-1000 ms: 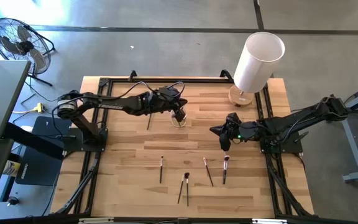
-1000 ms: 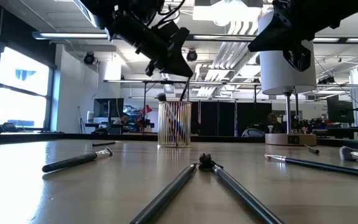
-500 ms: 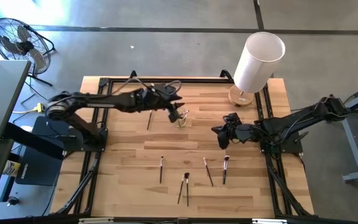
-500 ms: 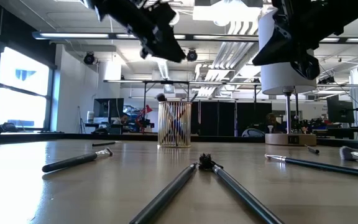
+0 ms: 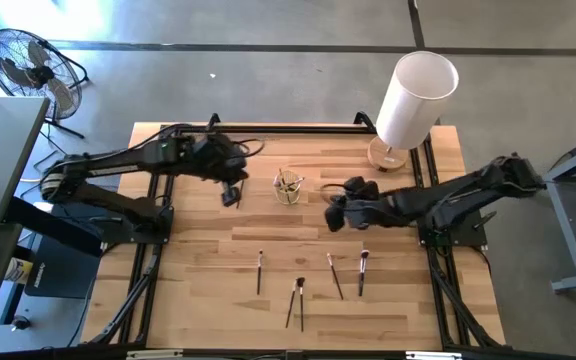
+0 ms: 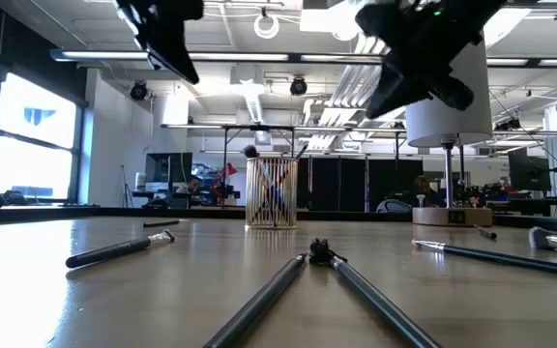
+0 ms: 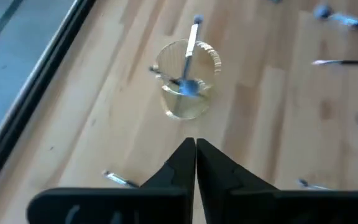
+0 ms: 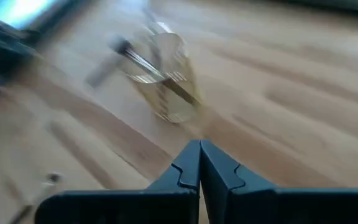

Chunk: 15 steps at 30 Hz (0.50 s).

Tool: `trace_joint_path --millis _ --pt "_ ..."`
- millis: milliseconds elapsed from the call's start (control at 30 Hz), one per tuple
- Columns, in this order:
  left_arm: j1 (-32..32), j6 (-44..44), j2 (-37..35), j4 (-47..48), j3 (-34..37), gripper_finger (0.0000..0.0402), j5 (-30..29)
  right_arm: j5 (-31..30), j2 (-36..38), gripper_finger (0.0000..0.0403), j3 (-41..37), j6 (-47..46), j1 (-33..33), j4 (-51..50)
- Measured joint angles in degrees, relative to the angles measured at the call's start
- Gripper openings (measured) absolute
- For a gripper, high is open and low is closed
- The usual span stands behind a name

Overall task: Put items in baskets/containers
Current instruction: Put the black eyeshadow brush into the gold container

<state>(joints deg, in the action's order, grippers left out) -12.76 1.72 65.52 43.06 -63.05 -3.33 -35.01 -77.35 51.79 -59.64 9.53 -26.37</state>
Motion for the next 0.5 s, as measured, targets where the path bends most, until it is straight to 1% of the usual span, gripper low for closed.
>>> trace_joint_path --millis 67,133,233,300,400,500 --pt "0.0 0.0 -4.3 -0.3 3.7 0.0010 1.2 2.8 -4.4 0.0000 5.6 -7.1 -1.8 -12.7" --pt "0.0 0.0 -8.6 0.2 7.6 0.0003 2.4 5.3 -7.9 0.0000 9.8 -16.6 -3.6 -24.8" --pt "0.0 1.6 -14.6 0.0 12.9 0.0006 3.0 8.1 -11.9 0.0002 12.4 -31.2 -5.9 -38.0" --pt "0.0 4.3 -18.1 -0.1 15.8 0.0004 3.0 10.5 -13.2 0.0007 11.9 -36.8 -7.4 -42.3" --pt "0.0 7.7 -22.5 -0.1 19.1 0.0002 3.0 12.6 -13.5 0.0024 9.2 -38.1 -9.6 -42.6" --pt "0.0 9.6 -25.1 -0.5 20.8 0.0002 3.0 14.6 -13.3 0.0049 5.7 -39.6 -12.2 -41.5"
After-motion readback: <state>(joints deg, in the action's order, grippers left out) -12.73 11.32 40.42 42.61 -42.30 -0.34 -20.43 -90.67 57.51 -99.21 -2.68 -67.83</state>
